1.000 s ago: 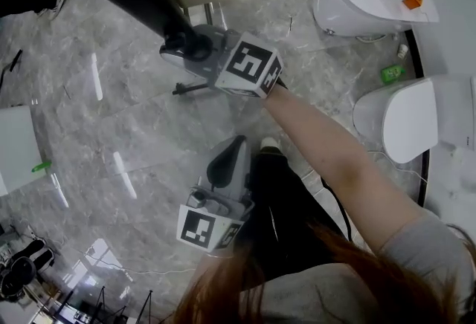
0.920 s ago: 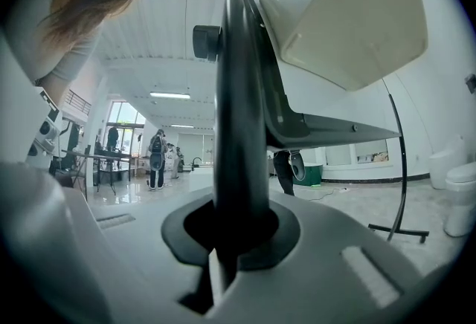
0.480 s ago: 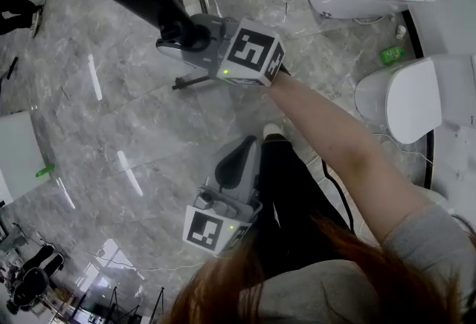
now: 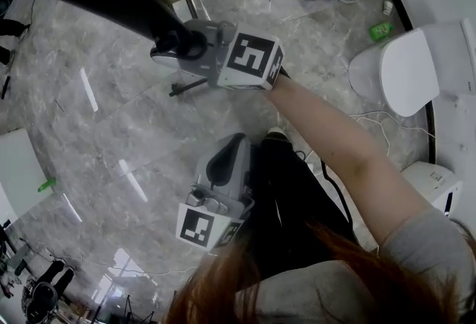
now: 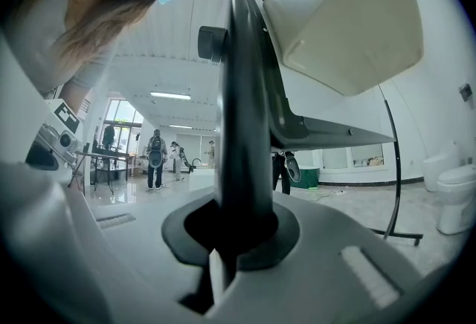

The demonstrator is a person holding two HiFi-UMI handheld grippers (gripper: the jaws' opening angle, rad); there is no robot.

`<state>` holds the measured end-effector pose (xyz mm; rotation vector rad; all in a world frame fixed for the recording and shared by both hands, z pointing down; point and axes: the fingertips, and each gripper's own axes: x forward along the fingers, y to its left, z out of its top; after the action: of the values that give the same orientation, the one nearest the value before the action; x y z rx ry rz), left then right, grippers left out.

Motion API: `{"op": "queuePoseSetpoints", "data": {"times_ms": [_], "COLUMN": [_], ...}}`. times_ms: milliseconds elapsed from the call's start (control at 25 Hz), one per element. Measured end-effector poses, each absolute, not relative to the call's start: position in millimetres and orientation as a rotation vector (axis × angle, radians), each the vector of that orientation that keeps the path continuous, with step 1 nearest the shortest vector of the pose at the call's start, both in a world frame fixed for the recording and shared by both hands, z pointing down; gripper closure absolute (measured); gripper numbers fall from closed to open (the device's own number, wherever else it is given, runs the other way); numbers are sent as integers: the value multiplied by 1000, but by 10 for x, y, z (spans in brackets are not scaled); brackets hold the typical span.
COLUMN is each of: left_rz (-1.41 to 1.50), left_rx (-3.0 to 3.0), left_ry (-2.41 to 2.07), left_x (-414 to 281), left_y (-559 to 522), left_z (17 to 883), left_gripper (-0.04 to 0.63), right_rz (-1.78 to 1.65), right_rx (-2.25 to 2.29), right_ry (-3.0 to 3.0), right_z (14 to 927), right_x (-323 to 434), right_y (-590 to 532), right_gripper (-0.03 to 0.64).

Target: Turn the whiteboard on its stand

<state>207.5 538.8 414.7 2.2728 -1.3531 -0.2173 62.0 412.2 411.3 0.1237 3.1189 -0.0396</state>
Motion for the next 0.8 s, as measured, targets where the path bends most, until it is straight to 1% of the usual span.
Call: {"op": "queuePoseSetpoints", "data": {"times_ms": [280, 360, 440, 480, 560, 640, 720, 800], "left_rz": [-238, -245, -243, -241, -234, -227, -228, -233], "left_rx": [2237, 2237, 2241, 2244, 2252, 2256, 2252, 2246], "left_ry": [-1398, -1432, -1467, -1483, -1514, -1546, -1577, -1601], "left_x": [2324, 2381, 2425, 2443, 2473, 2492, 2502, 2505], "left_y": [5649, 5707, 5766, 5793, 5845, 5899, 5948, 5994], "left_z": [4159, 4099, 4016, 3975, 3903, 3856, 3827, 3799], "left_gripper": [594, 594, 594, 594, 594, 594, 594, 594], "right_rz": [-38, -32, -2, 7, -13, -75, -134, -137], "right_rx": [160, 168, 185, 198, 187, 77, -46, -86], "right_ry": [3120, 3138, 3166, 3178, 3183, 3196, 3218, 3231], "right_z": [4120, 4135, 4162, 4180, 4223, 4340, 4504, 4591], "right_x": [779, 790, 800, 808, 844, 946, 1151, 1407], "right_y": [4337, 4412, 4504, 4537, 4532, 4415, 4297, 4312], "right_gripper": [609, 597, 455, 404, 369, 367, 283, 279]}}
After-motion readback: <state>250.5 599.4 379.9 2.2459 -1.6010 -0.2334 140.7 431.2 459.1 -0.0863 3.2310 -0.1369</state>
